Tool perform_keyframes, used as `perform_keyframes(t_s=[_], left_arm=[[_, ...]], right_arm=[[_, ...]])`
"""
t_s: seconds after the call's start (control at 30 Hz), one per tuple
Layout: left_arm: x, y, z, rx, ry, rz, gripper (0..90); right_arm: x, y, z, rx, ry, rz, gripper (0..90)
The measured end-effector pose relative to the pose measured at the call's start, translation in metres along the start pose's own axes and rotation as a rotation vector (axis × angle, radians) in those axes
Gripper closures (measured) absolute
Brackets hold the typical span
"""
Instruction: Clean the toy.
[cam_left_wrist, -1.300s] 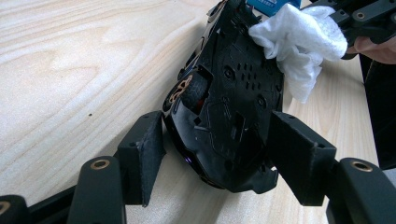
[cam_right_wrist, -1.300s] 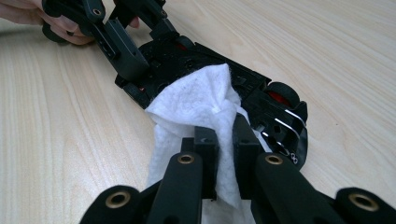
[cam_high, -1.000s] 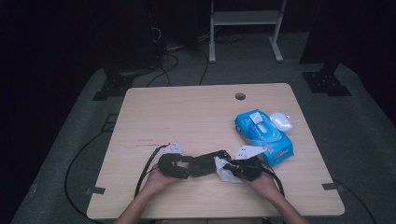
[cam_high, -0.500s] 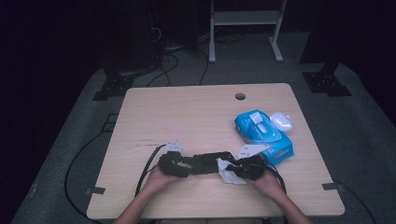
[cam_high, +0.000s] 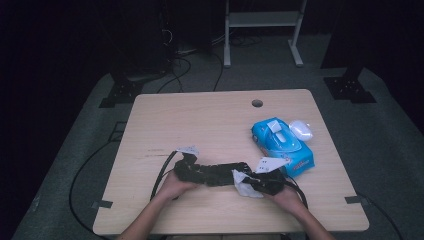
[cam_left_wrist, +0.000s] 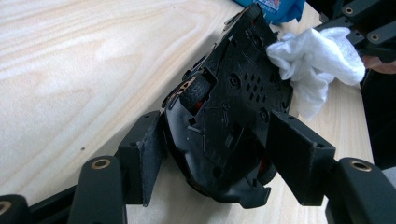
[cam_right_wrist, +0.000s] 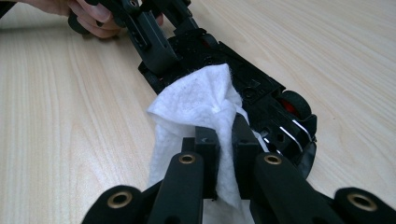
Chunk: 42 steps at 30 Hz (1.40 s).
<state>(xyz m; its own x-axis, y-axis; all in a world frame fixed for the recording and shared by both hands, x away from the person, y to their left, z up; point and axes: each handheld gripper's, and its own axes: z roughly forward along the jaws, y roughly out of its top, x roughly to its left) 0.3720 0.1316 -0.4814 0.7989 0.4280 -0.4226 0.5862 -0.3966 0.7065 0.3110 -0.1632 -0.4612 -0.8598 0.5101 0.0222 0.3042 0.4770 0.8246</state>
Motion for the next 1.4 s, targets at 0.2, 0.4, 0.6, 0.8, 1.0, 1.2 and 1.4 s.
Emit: perform_keyframes(t_s=[0.2, 0.4, 0.6, 0.8, 1.0, 1.2, 1.4], left_arm=[[-0.007, -0.006, -0.002, -0.045, 0.034, 0.043, 37.5], [-0.025, -0.011, -0.006, -0.072, 0.128, 0.183, 39.7], [-0.043, -0.015, -0.001, -0.069, 0.167, 0.339, 58.3], [-0.051, -0.012, 0.006, -0.078, 0.175, 0.405, 56.9], [-0.056, -0.011, 0.009, -0.065, 0.2, 0.461, 65.3], [-0.056, -0.013, 0.004, -0.072, 0.203, 0.487, 67.5], [-0.054, -0.018, 0.0, -0.083, 0.202, 0.491, 69.6]], right_arm=[[0.002, -0.001, -0.001, -0.004, 0.0, -0.013, 84.4], [0.005, -0.003, -0.003, -0.011, 0.006, -0.015, 84.4], [0.009, -0.01, 0.004, 0.1, -0.005, -0.046, 84.3], [0.008, -0.012, 0.0, 0.081, -0.005, -0.021, 84.0], [0.013, 0.001, -0.014, 0.002, 0.018, -0.021, 83.9], [0.016, 0.037, -0.018, -0.116, 0.019, 0.005, 83.7], [0.026, 0.059, 0.021, -0.044, 0.025, -0.008, 83.4]])
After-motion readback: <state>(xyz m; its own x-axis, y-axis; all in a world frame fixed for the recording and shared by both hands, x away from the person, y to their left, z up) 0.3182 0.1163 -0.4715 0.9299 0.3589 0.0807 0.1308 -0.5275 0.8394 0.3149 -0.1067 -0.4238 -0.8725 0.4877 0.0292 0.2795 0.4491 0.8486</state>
